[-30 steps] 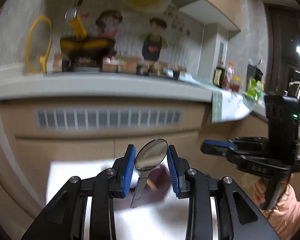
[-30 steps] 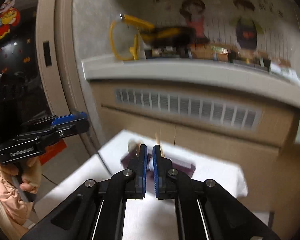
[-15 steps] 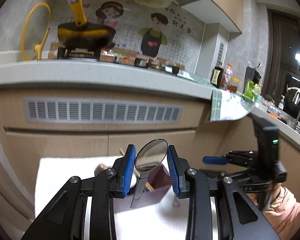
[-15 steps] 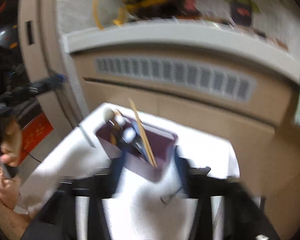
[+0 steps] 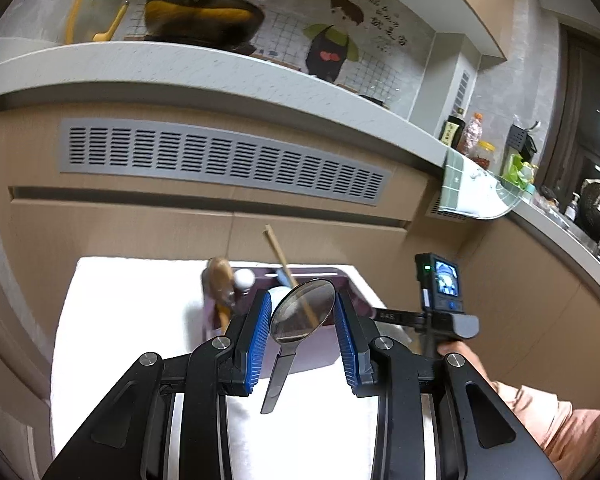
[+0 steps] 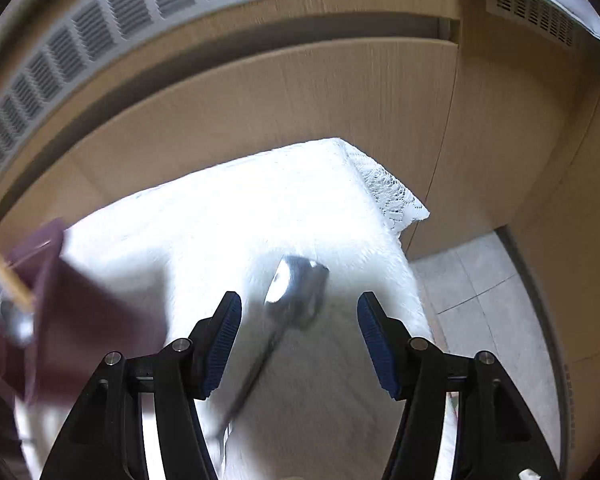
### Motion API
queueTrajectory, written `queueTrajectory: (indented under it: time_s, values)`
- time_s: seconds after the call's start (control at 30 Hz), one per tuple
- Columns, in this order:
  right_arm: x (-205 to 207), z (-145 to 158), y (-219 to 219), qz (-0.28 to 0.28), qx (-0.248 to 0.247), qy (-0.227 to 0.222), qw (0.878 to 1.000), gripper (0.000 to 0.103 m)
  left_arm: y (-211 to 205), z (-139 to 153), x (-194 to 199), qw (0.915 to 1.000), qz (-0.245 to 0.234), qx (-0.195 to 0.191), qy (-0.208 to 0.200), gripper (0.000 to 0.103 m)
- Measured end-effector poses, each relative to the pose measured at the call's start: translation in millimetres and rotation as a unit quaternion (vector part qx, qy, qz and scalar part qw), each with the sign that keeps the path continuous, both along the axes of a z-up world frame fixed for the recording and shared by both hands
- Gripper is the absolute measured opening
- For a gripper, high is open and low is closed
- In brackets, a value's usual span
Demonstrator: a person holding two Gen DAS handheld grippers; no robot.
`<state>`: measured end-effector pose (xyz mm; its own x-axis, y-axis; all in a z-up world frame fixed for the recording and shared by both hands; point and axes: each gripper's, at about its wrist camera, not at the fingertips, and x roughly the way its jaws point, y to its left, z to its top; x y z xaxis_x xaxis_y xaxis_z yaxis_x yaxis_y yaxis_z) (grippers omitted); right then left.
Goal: Organize utensils
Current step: 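Lower spoon and spatula into the caddy and open both tools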
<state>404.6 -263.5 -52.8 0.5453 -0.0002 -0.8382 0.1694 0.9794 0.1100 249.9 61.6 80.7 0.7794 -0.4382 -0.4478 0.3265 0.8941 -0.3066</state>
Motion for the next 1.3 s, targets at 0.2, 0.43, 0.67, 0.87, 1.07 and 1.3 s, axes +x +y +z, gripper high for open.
queueTrajectory:
  time_s: [0.2, 0.43, 0.67, 0.87, 1.07, 1.3]
  values:
    - [13, -13, 27, 0.019, -0.079, -0.003, 0.997, 0.030, 14, -11, 2, 0.9997, 0.006, -0.017, 0.013, 0.033]
    - [-42, 28, 18, 0.067, -0.058, -0.060, 0.994, 0.029, 13, -19, -1, 0.9994, 0.009, -0.024, 0.025, 0.033]
    - [-128, 99, 20, 0.101, -0.024, -0.162, 0.981, 0.029, 6, -11, -9, 0.9991, 0.005, -0.032, 0.027, 0.033]
    - [-156, 189, 43, 0.152, 0.001, -0.278, 0.949, 0.029, -5, 39, -3, 0.9994, -0.002, -0.022, -0.027, 0.033]
    - [-148, 254, 76, 0.185, -0.022, -0.379, 0.907, 0.029, -18, 91, 22, 0.9961, -0.005, 0.008, -0.087, 0.033]
    - [-94, 224, 104, 0.212, -0.040, -0.355, 0.910, 0.029, -21, 70, 66, 0.9983, -0.013, 0.009, -0.056, 0.033]
